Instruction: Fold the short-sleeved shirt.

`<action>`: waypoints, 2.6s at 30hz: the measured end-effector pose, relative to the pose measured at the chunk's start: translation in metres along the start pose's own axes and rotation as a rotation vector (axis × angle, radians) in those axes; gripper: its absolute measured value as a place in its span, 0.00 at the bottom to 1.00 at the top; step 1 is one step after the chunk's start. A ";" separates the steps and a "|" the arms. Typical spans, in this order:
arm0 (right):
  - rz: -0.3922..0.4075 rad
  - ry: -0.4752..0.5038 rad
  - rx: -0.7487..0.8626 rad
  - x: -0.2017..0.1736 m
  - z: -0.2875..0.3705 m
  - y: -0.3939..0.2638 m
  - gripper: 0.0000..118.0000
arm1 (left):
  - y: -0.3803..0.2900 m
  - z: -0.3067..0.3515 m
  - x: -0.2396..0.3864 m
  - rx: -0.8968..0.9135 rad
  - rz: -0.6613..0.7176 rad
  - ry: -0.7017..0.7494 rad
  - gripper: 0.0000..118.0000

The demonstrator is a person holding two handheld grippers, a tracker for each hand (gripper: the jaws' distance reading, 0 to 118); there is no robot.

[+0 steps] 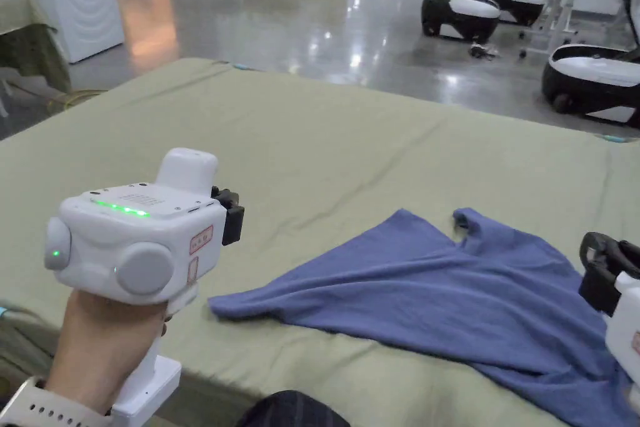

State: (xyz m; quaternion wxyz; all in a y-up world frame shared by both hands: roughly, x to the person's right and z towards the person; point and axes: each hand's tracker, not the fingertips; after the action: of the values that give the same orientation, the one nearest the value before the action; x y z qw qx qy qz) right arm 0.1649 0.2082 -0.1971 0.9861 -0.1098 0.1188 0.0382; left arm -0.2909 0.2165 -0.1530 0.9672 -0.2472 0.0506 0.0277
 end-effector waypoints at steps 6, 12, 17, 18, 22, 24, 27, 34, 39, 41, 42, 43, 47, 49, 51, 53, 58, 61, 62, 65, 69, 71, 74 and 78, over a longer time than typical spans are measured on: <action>-0.022 0.050 -0.090 -0.012 -0.041 -0.009 0.03 | -0.038 -0.044 -0.042 -0.290 0.074 -0.156 0.55; -0.007 0.058 -0.139 -0.011 -0.067 -0.012 0.03 | -0.075 -0.096 -0.017 -0.387 -0.007 -0.200 0.96; 0.001 0.026 -0.178 0.008 -0.084 -0.012 0.03 | -0.088 -0.128 -0.006 -0.394 -0.084 -0.214 0.48; -0.003 0.018 -0.190 0.013 -0.088 -0.011 0.03 | -0.089 -0.136 -0.005 -0.411 -0.084 -0.208 0.21; -0.022 -0.006 -0.243 0.039 -0.105 -0.009 0.03 | -0.088 -0.143 -0.007 -0.402 -0.025 -0.255 0.09; -0.015 -0.032 -0.296 0.055 -0.119 -0.007 0.03 | -0.085 -0.140 -0.004 -0.398 -0.055 -0.235 0.08; -0.001 -0.063 -0.383 0.084 -0.157 -0.008 0.03 | -0.074 -0.118 0.000 -0.369 -0.035 -0.241 0.08; -0.019 0.012 -0.576 0.140 -0.288 -0.025 0.90 | -0.050 -0.092 0.014 -0.331 -0.013 -0.258 0.08; 0.035 -0.052 -0.679 0.142 -0.354 -0.050 0.90 | -0.047 -0.098 0.015 -0.353 -0.002 -0.248 0.08; 0.032 -0.063 -0.713 0.141 -0.366 -0.066 0.90 | -0.047 -0.103 0.012 -0.364 0.003 -0.245 0.08; 0.040 -0.072 -0.770 0.138 -0.369 -0.073 0.84 | -0.048 -0.105 0.013 -0.369 0.006 -0.241 0.08; 0.035 -0.061 -0.814 0.134 -0.369 -0.079 0.74 | -0.047 -0.106 0.014 -0.376 0.001 -0.234 0.08; 0.004 -0.022 -0.712 0.119 -0.340 -0.065 0.07 | -0.042 -0.110 0.017 -0.381 -0.005 -0.232 0.08; 0.028 0.008 -0.701 0.111 -0.325 -0.058 0.07 | -0.040 -0.116 0.017 -0.382 0.000 -0.236 0.08; 0.004 0.035 -0.697 0.109 -0.312 -0.046 0.07 | -0.036 -0.121 0.018 -0.372 0.023 -0.245 0.08; 0.003 0.017 -0.607 0.109 -0.292 -0.024 0.07 | -0.026 -0.124 0.018 -0.357 0.045 -0.258 0.08; -0.106 0.080 -0.386 0.124 -0.227 0.074 0.07 | 0.043 -0.115 0.026 -0.195 0.003 -0.278 0.07; -0.115 0.065 -0.261 0.132 -0.190 0.139 0.07 | 0.094 -0.120 0.031 -0.102 -0.001 -0.263 0.07; -0.113 0.056 -0.230 0.135 -0.182 0.158 0.07 | 0.111 -0.121 0.033 -0.081 -0.005 -0.259 0.07; -0.112 0.035 -0.130 0.146 -0.156 0.217 0.06 | 0.164 -0.127 0.044 -0.009 -0.010 -0.265 0.07; -0.131 0.018 -0.012 0.164 -0.133 0.286 0.07 | 0.233 -0.128 0.059 0.123 -0.029 -0.251 0.07; -0.148 0.000 0.033 0.170 -0.125 0.316 0.07 | 0.267 -0.126 0.065 0.166 -0.052 -0.228 0.07; -0.132 -0.043 0.108 0.179 -0.123 0.356 0.07 | 0.312 -0.126 0.070 0.237 -0.061 -0.196 0.07; -0.119 -0.087 0.186 0.189 -0.124 0.404 0.07 | 0.373 -0.125 0.076 0.291 -0.107 -0.119 0.07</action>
State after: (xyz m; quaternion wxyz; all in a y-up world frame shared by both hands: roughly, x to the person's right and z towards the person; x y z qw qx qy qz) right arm 0.2787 0.5822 -0.4438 0.9968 -0.0231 0.0720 -0.0268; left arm -0.2551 0.4853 -0.4477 0.9942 -0.1047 -0.0166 -0.0170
